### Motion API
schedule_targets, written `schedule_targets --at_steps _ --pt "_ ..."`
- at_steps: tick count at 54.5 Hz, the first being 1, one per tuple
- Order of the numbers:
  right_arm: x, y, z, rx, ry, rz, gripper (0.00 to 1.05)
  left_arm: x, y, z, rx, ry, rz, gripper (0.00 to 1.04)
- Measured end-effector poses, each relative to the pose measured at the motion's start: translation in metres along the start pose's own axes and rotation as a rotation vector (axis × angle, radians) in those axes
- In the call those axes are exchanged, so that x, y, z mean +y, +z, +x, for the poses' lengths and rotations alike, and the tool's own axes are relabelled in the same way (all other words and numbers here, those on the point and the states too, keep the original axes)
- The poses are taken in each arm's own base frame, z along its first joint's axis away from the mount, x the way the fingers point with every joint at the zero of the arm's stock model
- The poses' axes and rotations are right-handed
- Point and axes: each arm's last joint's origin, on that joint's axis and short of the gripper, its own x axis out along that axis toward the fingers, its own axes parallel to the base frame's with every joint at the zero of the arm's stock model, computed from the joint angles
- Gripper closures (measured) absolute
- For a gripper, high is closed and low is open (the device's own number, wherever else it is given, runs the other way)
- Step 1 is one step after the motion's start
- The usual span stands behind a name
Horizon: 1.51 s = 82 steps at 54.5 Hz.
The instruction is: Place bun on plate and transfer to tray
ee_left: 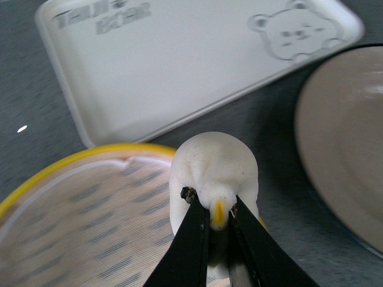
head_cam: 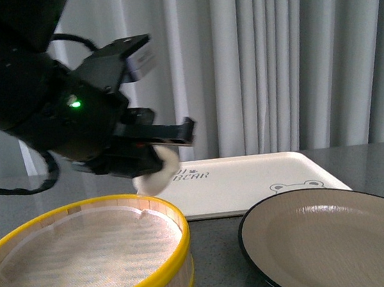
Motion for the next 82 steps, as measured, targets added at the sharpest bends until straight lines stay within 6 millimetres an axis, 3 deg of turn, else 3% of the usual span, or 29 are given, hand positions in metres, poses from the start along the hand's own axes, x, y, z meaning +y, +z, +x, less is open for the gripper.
schedule_targets --at_steps 5,13,19,39,60,82 --pt "0.000 0.000 0.000 0.000 0.000 0.000 0.09 -0.038 0.004 0.010 -0.026 -0.141 0.089 1.00" --pt "0.000 0.000 0.000 0.001 0.000 0.000 0.09 -0.077 0.003 0.035 0.001 -0.266 0.150 1.00" --pt "0.000 0.000 0.000 0.000 0.000 0.000 0.09 -0.094 0.003 0.052 0.025 -0.302 0.173 1.00" --pt "0.000 0.000 0.000 0.000 0.000 0.000 0.09 -0.141 0.006 0.081 0.078 -0.351 0.233 1.00" --pt "0.000 0.000 0.000 0.000 0.000 0.000 0.09 -0.150 0.005 0.106 0.127 -0.230 0.195 1.00" --pt "0.000 0.000 0.000 0.001 0.000 0.000 0.09 -0.145 0.012 0.105 0.149 -0.223 0.106 0.42"
